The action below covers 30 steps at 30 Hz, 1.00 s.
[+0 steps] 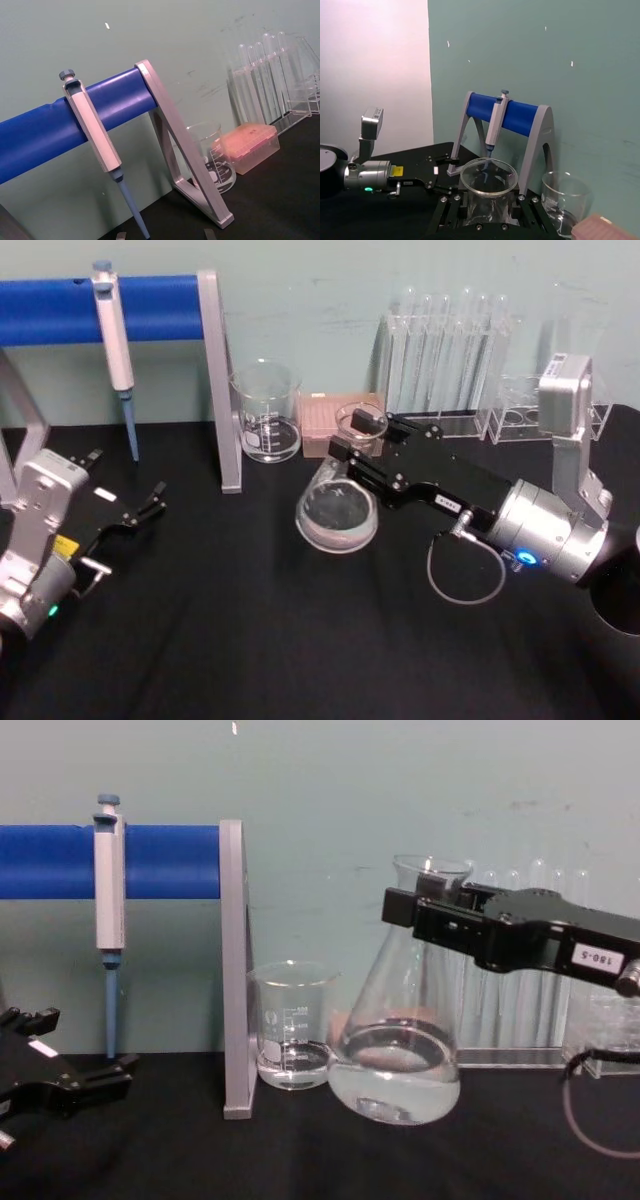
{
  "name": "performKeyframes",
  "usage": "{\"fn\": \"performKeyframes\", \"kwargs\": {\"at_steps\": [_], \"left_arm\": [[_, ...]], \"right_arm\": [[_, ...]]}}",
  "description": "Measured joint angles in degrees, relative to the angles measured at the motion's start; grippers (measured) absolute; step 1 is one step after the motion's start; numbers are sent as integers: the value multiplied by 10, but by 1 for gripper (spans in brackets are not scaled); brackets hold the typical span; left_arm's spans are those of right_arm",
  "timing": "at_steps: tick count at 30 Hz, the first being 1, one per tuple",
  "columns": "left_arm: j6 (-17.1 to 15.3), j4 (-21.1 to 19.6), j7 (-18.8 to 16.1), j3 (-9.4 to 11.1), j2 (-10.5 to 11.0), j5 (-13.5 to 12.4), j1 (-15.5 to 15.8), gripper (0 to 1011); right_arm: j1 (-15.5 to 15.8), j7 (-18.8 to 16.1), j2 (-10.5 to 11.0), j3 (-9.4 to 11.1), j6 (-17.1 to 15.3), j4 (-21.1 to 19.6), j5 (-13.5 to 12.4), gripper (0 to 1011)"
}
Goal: Grasp the erlenmeyer flask with one hand, shake it three times, then place it back.
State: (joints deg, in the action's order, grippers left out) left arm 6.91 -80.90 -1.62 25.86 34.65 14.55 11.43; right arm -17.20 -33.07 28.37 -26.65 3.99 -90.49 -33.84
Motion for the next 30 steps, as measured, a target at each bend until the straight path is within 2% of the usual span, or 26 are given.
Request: {"fn": "performKeyframes", "kwargs": {"at_steps": [30], "left_arm": [[0,0,0,0,0,0,0,1001]], "right_arm": [[5,-8,1,-1,-16,16,4,449]]}}
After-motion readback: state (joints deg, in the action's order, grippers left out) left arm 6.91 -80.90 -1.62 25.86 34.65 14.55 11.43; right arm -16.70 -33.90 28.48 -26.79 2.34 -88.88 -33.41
